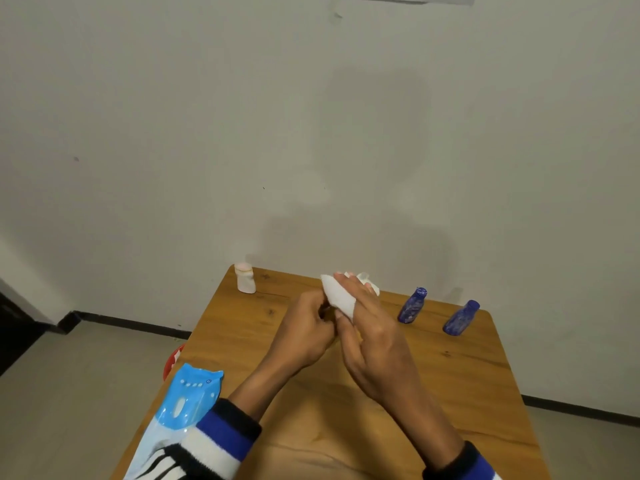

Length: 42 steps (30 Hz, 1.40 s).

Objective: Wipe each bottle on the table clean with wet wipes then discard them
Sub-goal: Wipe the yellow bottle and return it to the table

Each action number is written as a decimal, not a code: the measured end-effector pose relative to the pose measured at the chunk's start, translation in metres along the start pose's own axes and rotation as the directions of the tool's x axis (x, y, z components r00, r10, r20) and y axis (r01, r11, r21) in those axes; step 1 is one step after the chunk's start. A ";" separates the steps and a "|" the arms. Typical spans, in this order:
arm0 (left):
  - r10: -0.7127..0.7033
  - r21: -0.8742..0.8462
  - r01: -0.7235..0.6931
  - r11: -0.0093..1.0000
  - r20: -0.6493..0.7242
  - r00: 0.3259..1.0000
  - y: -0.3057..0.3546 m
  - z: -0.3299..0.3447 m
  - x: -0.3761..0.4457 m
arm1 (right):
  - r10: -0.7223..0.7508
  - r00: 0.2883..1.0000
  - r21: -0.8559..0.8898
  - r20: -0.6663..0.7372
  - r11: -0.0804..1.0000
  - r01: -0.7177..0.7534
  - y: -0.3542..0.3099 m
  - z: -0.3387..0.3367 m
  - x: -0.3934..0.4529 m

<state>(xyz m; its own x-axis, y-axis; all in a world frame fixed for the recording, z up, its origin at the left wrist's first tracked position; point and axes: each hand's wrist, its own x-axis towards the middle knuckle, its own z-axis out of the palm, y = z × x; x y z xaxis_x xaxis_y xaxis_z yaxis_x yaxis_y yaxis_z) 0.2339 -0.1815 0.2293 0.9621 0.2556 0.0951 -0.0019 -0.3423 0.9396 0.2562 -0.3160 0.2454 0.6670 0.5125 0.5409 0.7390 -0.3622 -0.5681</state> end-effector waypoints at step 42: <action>-0.143 -0.891 0.295 0.345 0.260 0.955 0.048 0.009 -0.001 | 0.097 0.989 -0.232 0.114 0.970 -0.069 -0.020 -0.018 0.010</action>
<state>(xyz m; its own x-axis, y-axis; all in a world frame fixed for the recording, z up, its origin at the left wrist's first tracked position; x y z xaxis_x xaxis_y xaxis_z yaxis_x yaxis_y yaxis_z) 0.2356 -0.2059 0.2716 0.9899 0.0576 -0.1294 0.0400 0.7630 0.6452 0.2501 -0.3180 0.2732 0.7204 0.5605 0.4085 0.6933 -0.5673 -0.4444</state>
